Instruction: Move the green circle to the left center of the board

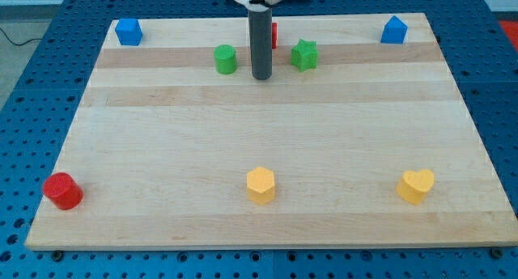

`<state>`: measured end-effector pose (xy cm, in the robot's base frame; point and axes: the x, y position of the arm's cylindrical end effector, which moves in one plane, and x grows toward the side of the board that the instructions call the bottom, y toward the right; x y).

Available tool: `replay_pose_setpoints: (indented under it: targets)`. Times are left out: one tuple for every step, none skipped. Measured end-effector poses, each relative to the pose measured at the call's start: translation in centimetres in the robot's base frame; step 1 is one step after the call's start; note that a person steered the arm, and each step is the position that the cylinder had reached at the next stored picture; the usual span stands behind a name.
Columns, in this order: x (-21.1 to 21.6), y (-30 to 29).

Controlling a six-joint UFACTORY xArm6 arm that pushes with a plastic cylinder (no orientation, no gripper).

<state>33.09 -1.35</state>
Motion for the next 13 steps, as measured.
replay_pose_setpoints:
  targets:
    - [-2.9, -1.3]
    - [-3.7, -4.7]
    - [-2.6, -11.5]
    - [0.5, -17.2]
    - [1.3, -17.6]
    - [0.2, -15.4]
    - [1.0, -14.4]
    - [2.5, -17.3]
    - [3.4, -20.3]
    - [3.2, -18.0]
    - [3.1, -12.9]
    - [4.0, -11.5]
    - [6.1, -13.2]
